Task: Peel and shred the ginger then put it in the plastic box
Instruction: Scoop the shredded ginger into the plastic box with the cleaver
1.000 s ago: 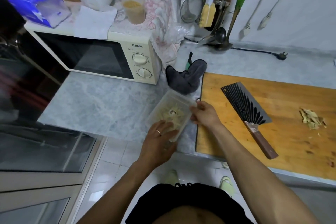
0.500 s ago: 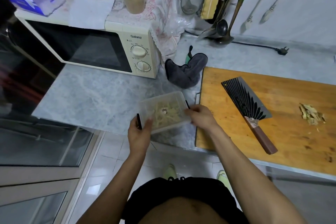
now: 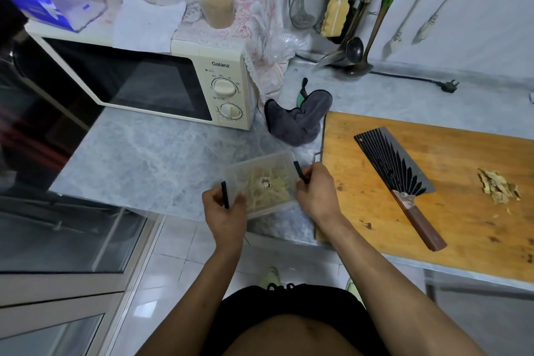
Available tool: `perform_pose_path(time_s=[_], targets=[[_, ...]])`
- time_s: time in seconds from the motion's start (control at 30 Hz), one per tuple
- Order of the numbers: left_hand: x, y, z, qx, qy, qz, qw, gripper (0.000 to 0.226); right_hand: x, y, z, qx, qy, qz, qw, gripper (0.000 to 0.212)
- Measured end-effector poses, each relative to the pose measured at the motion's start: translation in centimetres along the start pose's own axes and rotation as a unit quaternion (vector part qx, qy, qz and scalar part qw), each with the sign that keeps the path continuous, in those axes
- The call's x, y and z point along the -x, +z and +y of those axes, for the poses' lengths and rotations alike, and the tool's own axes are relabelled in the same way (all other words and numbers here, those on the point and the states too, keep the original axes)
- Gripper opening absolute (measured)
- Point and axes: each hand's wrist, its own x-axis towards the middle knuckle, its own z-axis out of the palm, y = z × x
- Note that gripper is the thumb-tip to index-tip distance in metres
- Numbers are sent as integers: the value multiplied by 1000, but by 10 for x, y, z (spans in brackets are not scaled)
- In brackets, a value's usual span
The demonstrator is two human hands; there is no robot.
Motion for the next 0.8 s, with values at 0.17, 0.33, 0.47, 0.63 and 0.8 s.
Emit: perform_pose_path(time_s=[0.17, 0.33, 0.47, 0.63, 0.8], targets=[[-1, -2, -2, 37, -1, 2, 999, 35, 1, -2, 0, 17, -17, -15, 1000, 15], [-10, -18, 8, 10, -99, -60, 993, 31, -1, -6, 6, -64, 82, -89, 991, 13], [-8, -29, 31, 88, -134, -113, 981, 24, -3, -31, 0, -201, 130, -69, 969, 15], [3, 10, 57, 82, -127, -221, 964, 24, -1, -82, 5, -267, 108, -3, 958, 18], [19, 90, 70, 66, -125, -287, 947, 32, -6, -132, 37, -269, 142, 74, 950, 28]])
